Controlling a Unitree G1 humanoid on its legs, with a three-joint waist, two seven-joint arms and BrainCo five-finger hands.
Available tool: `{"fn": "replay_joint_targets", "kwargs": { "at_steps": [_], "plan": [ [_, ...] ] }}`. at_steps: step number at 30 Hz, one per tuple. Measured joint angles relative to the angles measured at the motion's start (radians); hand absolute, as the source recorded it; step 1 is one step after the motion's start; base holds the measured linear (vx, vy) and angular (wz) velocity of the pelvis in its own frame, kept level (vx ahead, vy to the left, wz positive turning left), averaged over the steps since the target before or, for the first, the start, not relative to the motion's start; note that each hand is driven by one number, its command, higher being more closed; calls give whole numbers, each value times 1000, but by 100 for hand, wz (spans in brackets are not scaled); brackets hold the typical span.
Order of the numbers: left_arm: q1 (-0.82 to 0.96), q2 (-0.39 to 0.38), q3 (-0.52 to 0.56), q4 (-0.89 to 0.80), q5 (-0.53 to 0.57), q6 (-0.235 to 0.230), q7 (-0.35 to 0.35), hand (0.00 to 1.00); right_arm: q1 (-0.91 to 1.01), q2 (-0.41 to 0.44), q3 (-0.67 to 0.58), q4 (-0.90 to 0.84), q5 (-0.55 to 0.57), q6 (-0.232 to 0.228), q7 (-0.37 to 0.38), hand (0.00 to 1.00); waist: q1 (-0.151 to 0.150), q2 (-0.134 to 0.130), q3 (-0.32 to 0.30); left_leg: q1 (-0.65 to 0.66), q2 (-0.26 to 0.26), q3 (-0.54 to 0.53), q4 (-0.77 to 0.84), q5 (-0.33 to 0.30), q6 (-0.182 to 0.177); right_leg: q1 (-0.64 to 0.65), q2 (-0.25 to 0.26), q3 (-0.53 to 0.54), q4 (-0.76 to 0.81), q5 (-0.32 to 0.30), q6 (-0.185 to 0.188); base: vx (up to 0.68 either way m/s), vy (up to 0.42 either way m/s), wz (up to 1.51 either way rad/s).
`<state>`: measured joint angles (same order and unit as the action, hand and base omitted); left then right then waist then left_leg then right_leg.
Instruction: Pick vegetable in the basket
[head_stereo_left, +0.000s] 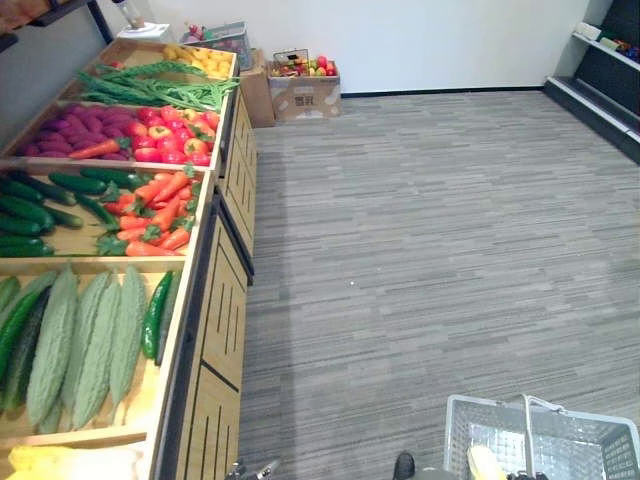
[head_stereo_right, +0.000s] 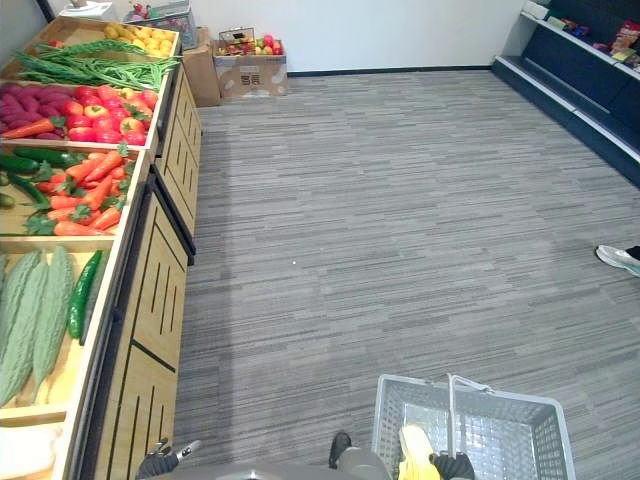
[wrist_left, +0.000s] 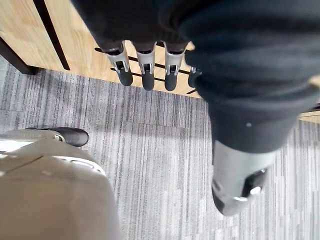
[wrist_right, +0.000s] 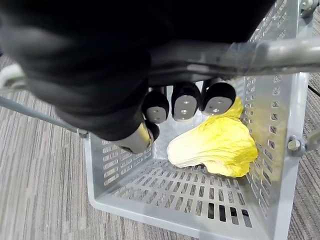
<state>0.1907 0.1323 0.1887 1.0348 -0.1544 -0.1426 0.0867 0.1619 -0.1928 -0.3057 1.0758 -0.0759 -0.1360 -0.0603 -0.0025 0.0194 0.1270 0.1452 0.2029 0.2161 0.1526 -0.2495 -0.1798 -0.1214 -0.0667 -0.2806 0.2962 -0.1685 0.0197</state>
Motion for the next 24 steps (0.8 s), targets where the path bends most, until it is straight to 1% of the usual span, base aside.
{"fn": "replay_joint_targets", "kwargs": {
  "at_steps": [1,2,3,4,5,6,7,8,9,10,11,12,13,14,15,16,17,18,19,20,21,22,23,24],
  "plan": [
    [9,1,17,0,0,0,6,0,2,3,9,0,0,-1,3,100,0,-8,-3,-11,23,9,65,-19,-11,-10,3,-12,44,-35,-9,88,-204,-8],
    [6,14,26,-3,0,1,14,0,2,15,19,3,0,0,3,100,-3,-20,3,-92,54,27,259,-8,-6,-4,9,-12,58,-62,-22,119,-298,-5],
    [10,8,31,-16,0,1,16,0,9,13,39,4,0,1,3,100,-4,-26,10,-191,106,31,489,57,56,28,23,-11,44,-68,-34,116,-274,-1],
    [11,-4,39,-22,0,1,16,0,8,12,46,2,0,3,1,100,-1,-24,29,-260,134,16,643,143,103,64,34,-5,37,-77,-48,147,-281,-11],
    [12,-14,41,-21,1,1,16,0,8,11,49,1,1,7,-2,100,2,-33,42,-301,137,-3,715,137,99,78,35,2,38,-84,-57,174,-216,-21],
    [19,-43,43,-20,0,1,15,0,2,7,43,1,1,25,-13,100,8,-23,50,-363,101,-39,783,99,90,114,33,16,25,-90,-47,184,-185,-26],
    [23,-53,45,-25,0,-2,15,0,0,5,40,1,1,31,-18,100,11,-19,52,-378,81,-41,771,84,83,129,33,22,13,-90,-47,188,-136,-31],
    [36,-61,44,-40,0,-2,13,0,-8,4,37,1,1,39,-21,100,14,-15,56,-392,46,-37,723,70,76,146,32,36,-3,-89,-46,208,-95,-38],
    [54,-65,45,-48,0,-8,7,0,-18,2,36,1,0,45,-21,100,24,-11,57,-399,1,-34,613,63,76,162,32,55,-21,-89,-45,265,-77,-52],
    [68,-65,46,-49,0,-8,6,0,-26,2,36,1,0,49,-20,100,35,-11,58,-401,-39,-35,470,65,78,173,33,70,-35,-88,-45,251,-41,-46],
    [74,-65,47,-48,0,-8,6,0,-32,2,31,-1,0,49,-19,100,34,-10,59,-402,-60,-35,352,73,83,186,35,72,-49,-89,-44,290,-20,-24],
    [78,-67,47,-48,0,-8,6,0,-35,2,26,-2,0,49,-18,100,34,-10,61,-403,-72,-38,277,90,87,194,35,73,-54,-89,-44,259,-6,-2],
    [84,-77,55,-48,0,-8,6,0,-35,2,9,-7,0,49,-16,100,35,-8,62,-401,-83,-39,132,142,89,215,35,73,-65,-100,-31,408,37,2],
    [93,-94,65,-49,0,-9,7,0,-35,1,8,-16,-1,49,-17,100,36,-4,64,-402,-82,-39,10,200,88,235,35,76,-67,-118,-17,356,64,1],
    [99,-103,66,-49,1,-10,7,0,-32,-2,9,-21,-1,49,-17,100,37,0,64,-404,-78,-39,-31,219,86,246,35,79,-66,-131,-8,454,131,-5],
    [113,-114,74,-49,1,-15,7,0,-24,-5,10,-32,-1,48,-17,100,42,8,67,-408,-65,-39,-71,243,86,273,37,88,-61,-162,14,313,135,-13],
    [120,-119,74,-47,1,-15,7,0,-15,-9,11,-36,-3,44,-17,100,45,15,68,-408,-54,-37,-81,259,88,298,36,97,-57,-189,32,412,208,-20],
    [131,-119,73,-34,4,-15,7,0,-10,-7,12,-36,-10,43,-17,100,47,8,66,-403,-60,-29,-40,349,101,338,15,105,-56,-216,55,441,245,-18],
    [132,-119,73,-31,5,-15,7,0,-10,-6,14,-37,-14,42,-16,100,48,-1,64,-404,-74,-25,-17,378,120,351,-4,108,-58,-227,69,570,300,-16],
    [132,-93,71,-28,11,-19,0,0,-17,3,9,-36,-15,40,-15,100,53,-27,49,-418,-129,1,43,350,174,372,-71,111,-61,-238,97,504,238,-6],
    [122,-85,68,-27,11,-20,-2,0,-14,3,6,-36,-16,38,-14,100,51,-34,40,-421,-145,4,60,330,190,360,-84,117,-40,-228,112,532,223,8],
    [96,-80,60,-27,11,-22,-2,0,-24,5,2,-35,-21,38,-12,100,44,-41,43,-428,-167,12,97,302,216,331,-118,136,30,-198,145,431,191,17],
    [84,-71,55,-25,11,-21,-2,0,-25,7,1,-37,-23,37,-10,100,44,-35,39,-421,-179,16,111,283,224,322,-132,150,76,-183,145,528,276,25],
    [70,-57,50,-25,18,-20,-6,0,-26,10,-4,-38,-23,34,-7,100,41,-52,35,-404,-205,18,136,235,237,287,-160,150,203,-148,147,480,282,20]
  ]
}}
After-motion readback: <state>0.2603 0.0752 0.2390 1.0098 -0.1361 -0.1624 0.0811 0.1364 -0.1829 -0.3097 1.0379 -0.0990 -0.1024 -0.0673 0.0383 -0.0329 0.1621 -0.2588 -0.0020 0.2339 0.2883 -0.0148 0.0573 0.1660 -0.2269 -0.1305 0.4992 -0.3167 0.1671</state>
